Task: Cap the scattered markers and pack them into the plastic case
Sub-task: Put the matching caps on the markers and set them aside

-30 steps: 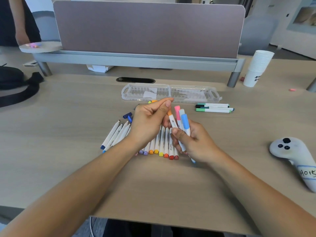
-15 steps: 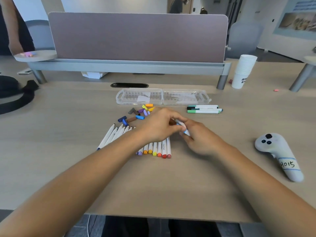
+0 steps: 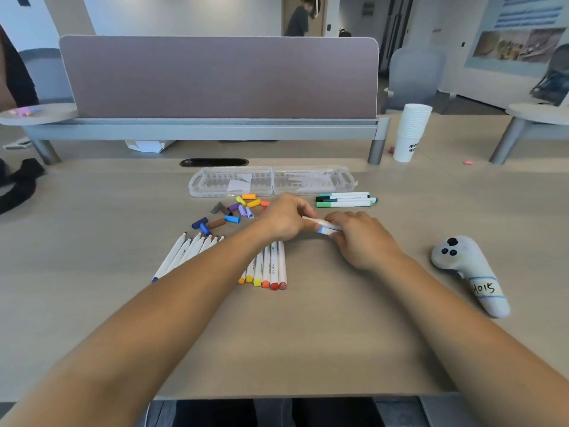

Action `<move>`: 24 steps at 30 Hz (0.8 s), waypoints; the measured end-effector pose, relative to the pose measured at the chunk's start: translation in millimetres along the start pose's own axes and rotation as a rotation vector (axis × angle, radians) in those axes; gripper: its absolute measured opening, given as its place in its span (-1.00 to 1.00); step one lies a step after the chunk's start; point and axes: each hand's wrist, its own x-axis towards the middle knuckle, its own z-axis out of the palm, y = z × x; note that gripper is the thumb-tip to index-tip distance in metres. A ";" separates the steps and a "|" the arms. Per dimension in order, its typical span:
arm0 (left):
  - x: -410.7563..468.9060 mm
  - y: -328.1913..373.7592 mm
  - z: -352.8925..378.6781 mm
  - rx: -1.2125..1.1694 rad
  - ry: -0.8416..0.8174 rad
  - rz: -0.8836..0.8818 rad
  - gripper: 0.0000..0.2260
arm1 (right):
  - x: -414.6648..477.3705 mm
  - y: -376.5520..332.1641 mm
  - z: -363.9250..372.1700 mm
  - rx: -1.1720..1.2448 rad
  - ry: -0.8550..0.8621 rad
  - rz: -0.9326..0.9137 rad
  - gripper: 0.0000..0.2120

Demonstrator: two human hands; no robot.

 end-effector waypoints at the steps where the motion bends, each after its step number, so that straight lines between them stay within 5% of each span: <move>1: 7.3 0.7 3.1 0.020 -0.003 -0.012 -0.91 | 6.0 2.2 2.4 -0.050 -0.004 0.028 -0.68; 11: 64.1 8.7 28.9 0.363 0.069 -0.104 -0.63 | 51.8 39.5 14.1 -0.234 -0.118 0.145 -0.54; 24: 85.4 5.8 42.5 0.251 0.144 -0.146 -0.60 | 52.9 51.8 21.1 -0.050 -0.002 0.197 -0.61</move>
